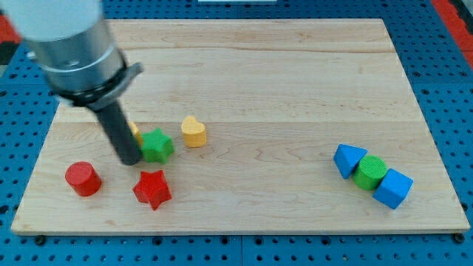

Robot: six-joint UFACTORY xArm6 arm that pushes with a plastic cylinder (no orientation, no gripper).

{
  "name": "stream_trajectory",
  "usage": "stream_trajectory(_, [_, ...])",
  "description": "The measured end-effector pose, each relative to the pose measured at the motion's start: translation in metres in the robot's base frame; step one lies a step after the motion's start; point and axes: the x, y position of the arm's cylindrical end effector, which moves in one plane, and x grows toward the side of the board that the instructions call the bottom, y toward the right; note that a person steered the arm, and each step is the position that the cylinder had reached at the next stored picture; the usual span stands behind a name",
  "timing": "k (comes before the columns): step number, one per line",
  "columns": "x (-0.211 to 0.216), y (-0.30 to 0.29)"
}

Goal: Place the yellow hear to the right of the yellow hexagon

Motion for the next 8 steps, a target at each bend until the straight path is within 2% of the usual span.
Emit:
stream_trajectory(1, [-0.012,0.042])
stream_trajectory(3, [-0.011,0.041])
stream_trajectory(5, [0.016,0.037])
stream_trajectory(6, [-0.014,0.089])
stream_trajectory(8, [-0.075,0.102])
